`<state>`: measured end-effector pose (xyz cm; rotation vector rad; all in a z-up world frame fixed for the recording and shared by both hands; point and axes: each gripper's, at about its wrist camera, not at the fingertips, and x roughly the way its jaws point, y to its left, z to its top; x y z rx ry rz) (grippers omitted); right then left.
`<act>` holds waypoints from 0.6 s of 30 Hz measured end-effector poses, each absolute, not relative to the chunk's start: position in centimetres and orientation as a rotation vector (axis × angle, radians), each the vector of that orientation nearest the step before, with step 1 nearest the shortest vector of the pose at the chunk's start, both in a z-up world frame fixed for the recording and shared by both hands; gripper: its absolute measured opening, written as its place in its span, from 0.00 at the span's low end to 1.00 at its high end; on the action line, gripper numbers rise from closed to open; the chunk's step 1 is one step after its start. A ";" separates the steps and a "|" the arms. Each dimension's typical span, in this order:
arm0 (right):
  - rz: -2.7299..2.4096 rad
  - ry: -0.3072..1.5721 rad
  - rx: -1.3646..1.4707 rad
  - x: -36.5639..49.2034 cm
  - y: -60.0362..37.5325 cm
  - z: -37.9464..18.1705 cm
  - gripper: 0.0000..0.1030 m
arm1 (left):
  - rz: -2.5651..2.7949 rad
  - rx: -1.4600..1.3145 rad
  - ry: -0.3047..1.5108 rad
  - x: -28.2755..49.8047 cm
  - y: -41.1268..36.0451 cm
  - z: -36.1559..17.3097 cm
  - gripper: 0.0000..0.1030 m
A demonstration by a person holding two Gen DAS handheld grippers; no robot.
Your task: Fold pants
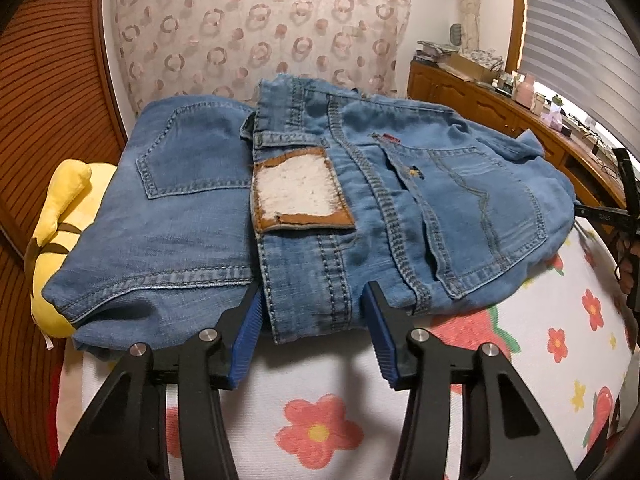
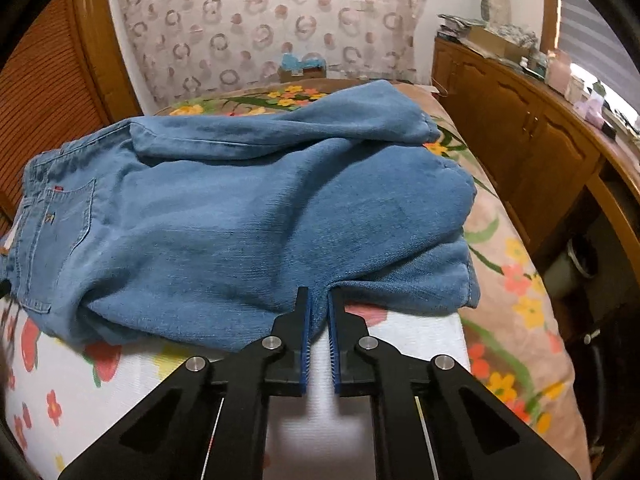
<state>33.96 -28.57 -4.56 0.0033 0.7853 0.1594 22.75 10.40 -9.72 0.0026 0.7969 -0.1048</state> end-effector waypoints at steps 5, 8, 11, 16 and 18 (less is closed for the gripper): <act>0.210 0.746 0.041 33.5 -29.6 -3.8 0.04 | -0.103 -0.008 0.809 23.0 10.6 -9.9 0.46; 0.237 0.695 0.044 32.9 -30.0 -3.1 0.03 | -0.115 0.026 0.766 22.3 9.8 -8.9 0.28; 0.246 0.657 0.035 32.4 -29.9 -2.6 0.03 | -0.124 0.047 0.766 22.2 9.2 -8.5 0.17; 0.249 0.642 0.010 32.5 -29.2 -2.5 0.03 | -0.116 -0.010 0.810 23.3 10.1 -9.0 0.17; 0.248 0.644 0.007 32.5 -29.1 -2.8 0.03 | -0.121 -0.025 0.831 23.6 10.4 -9.5 0.17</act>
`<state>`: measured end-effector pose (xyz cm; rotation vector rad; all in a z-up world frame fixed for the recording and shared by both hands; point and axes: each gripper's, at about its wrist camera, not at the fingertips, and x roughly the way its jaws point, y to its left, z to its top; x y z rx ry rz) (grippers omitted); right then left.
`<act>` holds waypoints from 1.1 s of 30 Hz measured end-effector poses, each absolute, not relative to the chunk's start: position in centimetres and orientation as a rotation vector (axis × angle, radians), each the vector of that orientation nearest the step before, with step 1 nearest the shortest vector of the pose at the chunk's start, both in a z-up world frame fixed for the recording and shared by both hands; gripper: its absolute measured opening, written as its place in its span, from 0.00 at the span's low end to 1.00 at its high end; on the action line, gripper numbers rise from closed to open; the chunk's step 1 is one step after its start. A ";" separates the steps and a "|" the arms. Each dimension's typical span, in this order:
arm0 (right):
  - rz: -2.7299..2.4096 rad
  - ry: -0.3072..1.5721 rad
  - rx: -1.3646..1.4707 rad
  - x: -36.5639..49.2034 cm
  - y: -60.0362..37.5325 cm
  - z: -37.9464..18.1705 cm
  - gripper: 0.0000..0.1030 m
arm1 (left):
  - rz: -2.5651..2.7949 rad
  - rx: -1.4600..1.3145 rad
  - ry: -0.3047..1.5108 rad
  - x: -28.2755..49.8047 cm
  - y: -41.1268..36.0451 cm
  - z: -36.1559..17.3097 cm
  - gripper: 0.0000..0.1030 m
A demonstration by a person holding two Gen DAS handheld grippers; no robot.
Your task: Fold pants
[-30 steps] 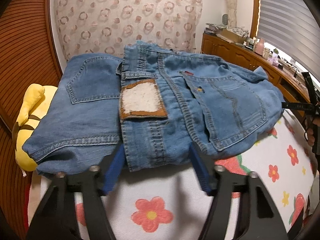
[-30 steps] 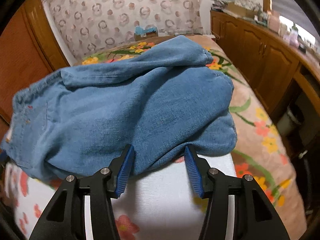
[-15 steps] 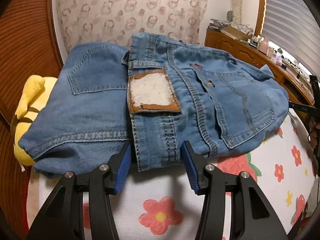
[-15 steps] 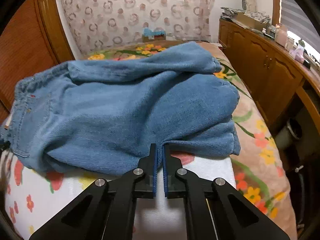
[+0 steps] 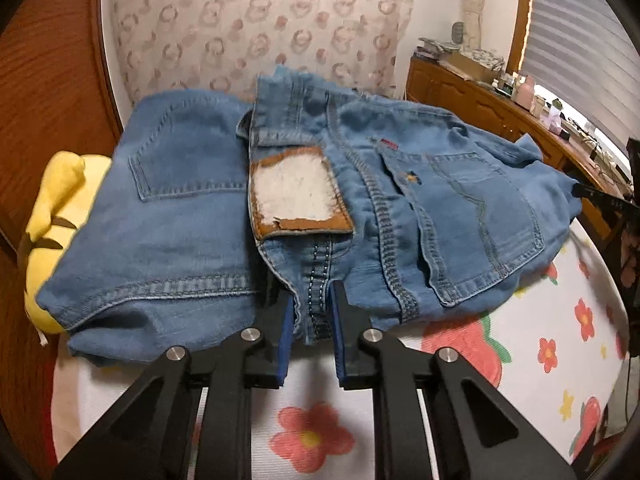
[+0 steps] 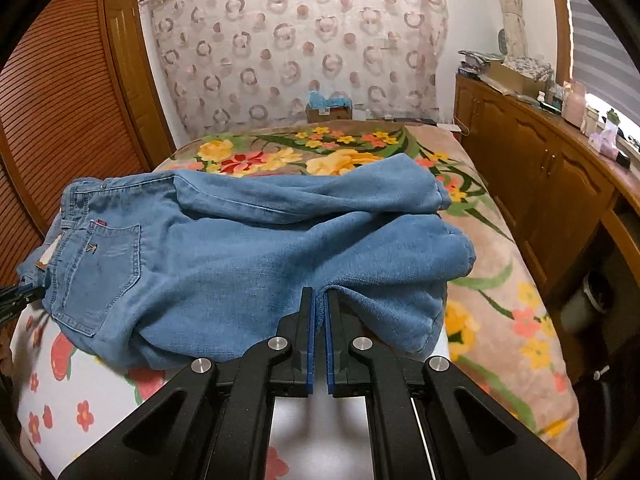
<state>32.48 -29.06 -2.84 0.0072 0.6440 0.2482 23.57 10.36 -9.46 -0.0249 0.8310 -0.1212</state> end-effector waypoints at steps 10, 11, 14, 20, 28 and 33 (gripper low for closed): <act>0.245 0.637 -0.003 32.4 -29.5 -2.0 0.03 | -0.118 -0.017 0.756 22.4 10.1 -7.8 0.14; 0.246 0.627 -0.004 32.2 -29.5 -1.6 0.03 | -0.111 -0.020 0.731 22.1 10.1 -7.1 0.13; 0.240 0.585 -0.016 31.4 -29.6 0.3 0.03 | -0.095 -0.011 0.652 21.0 9.9 -4.1 0.12; 0.238 0.518 -0.017 28.6 -29.8 3.1 0.03 | -0.075 0.012 0.559 18.5 10.0 0.2 0.12; 0.272 0.471 -0.057 20.4 -29.7 3.6 0.03 | -0.075 0.029 0.517 12.7 10.9 1.6 0.06; 0.291 0.474 -0.056 15.5 -31.2 2.5 0.03 | -0.076 0.004 0.502 8.0 11.6 1.5 0.06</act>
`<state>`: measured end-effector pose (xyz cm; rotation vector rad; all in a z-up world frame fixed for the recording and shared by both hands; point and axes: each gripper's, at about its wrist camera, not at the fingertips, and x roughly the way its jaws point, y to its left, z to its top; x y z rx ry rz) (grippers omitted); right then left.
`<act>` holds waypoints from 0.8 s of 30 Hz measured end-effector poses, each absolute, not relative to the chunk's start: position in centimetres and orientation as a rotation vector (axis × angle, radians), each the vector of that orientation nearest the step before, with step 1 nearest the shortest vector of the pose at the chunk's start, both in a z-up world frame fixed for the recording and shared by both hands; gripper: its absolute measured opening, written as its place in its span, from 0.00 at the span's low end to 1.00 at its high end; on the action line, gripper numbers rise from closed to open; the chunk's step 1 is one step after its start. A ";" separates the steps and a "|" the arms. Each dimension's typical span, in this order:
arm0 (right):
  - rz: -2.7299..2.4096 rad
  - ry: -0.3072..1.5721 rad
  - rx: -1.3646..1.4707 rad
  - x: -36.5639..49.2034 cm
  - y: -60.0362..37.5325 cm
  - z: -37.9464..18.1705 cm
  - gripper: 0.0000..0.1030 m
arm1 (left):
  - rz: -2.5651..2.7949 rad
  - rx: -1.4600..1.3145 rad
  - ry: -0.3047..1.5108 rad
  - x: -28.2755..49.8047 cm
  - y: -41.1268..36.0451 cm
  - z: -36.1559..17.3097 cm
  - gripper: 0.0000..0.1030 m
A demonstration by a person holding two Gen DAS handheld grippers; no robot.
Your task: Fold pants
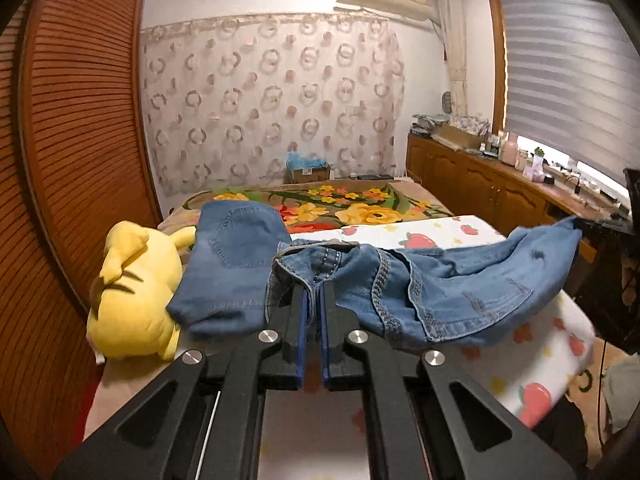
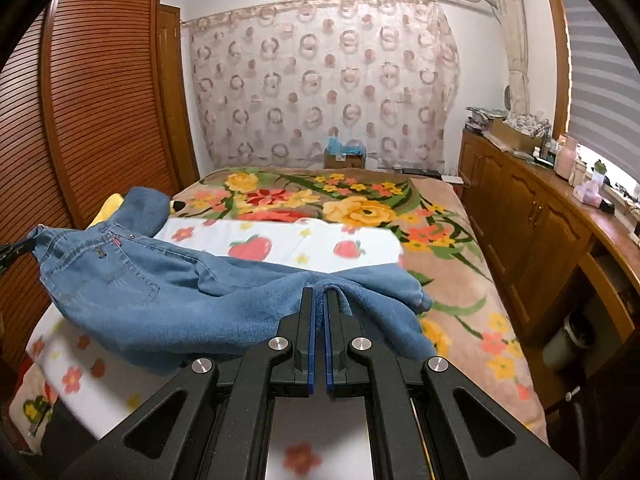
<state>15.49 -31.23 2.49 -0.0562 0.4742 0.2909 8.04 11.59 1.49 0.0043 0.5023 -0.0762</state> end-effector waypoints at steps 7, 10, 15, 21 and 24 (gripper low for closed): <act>0.332 0.532 -0.017 11.7 -33.5 0.5 0.03 | -0.096 -0.027 0.576 3.8 12.3 -0.7 0.06; 0.343 0.585 -0.004 11.9 -34.1 -1.4 0.03 | -0.096 -0.017 0.627 3.5 12.0 -2.9 0.06; 0.354 0.620 0.033 11.8 -35.3 -2.8 0.03 | -0.086 -0.005 0.670 3.0 11.2 -4.7 0.06; 0.329 0.651 0.028 11.3 -34.5 -2.6 0.05 | -0.094 -0.005 0.698 2.8 10.6 -5.1 0.15; 0.320 0.644 0.018 10.8 -33.5 -1.9 0.07 | -0.086 0.004 0.687 2.7 10.7 -4.9 0.23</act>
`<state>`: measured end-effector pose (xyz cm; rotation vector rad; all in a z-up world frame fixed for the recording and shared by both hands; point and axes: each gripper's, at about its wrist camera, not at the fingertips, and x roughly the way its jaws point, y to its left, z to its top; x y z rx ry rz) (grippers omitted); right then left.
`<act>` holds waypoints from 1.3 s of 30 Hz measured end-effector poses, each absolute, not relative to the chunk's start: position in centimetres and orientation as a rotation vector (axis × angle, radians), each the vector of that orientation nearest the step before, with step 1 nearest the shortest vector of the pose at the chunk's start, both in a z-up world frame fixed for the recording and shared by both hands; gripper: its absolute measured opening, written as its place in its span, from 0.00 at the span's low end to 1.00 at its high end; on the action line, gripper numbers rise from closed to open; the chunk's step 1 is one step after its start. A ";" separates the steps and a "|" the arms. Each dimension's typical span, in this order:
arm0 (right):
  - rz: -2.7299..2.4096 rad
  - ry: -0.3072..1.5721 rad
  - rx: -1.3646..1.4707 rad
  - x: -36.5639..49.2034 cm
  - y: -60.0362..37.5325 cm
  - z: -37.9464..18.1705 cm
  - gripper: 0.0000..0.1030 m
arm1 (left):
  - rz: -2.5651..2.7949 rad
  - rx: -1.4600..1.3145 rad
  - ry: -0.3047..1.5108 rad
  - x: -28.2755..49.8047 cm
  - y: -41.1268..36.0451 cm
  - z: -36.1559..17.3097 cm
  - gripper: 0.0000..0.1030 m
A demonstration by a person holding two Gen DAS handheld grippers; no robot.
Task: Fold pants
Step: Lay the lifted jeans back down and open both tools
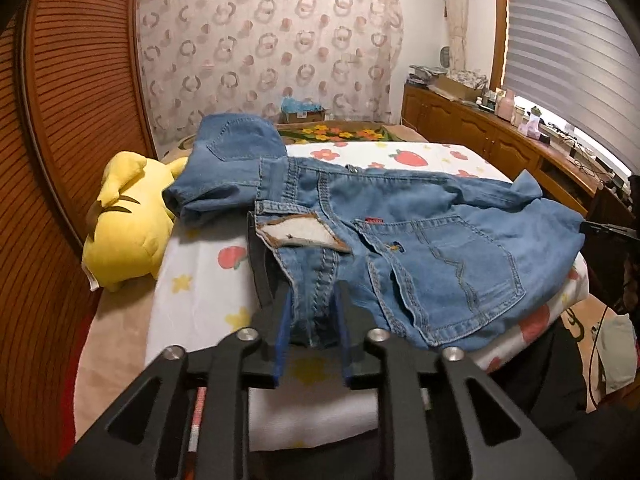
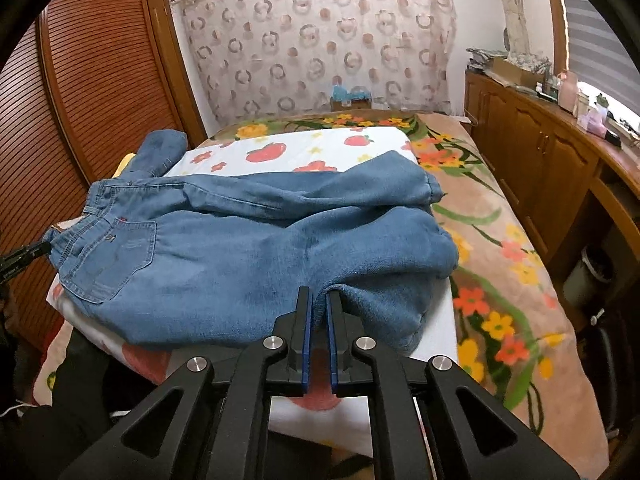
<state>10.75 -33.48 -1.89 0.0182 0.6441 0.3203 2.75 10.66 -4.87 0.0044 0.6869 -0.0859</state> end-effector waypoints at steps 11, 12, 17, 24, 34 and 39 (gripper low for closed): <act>0.283 0.561 -0.005 8.8 -33.8 -1.3 0.18 | -0.124 -0.023 0.638 3.6 9.7 -3.8 0.79; 0.279 0.560 -0.011 8.9 -33.7 -1.3 0.22 | -0.134 -0.015 0.643 4.0 9.1 -3.8 0.79; 0.278 0.555 -0.047 10.2 -33.1 -1.8 0.32 | -0.179 0.025 0.628 5.9 6.4 -3.7 0.79; 0.320 0.554 -0.085 13.4 -32.2 -2.2 0.35 | -0.234 0.062 0.643 8.3 3.2 -4.3 0.79; 0.417 0.630 -0.171 19.8 -28.3 -3.0 0.35 | -0.247 0.097 0.666 13.1 1.7 -6.3 0.79; 0.453 0.688 -0.185 22.1 -27.6 -3.7 0.35 | -0.247 0.106 0.622 15.3 2.2 -6.2 0.79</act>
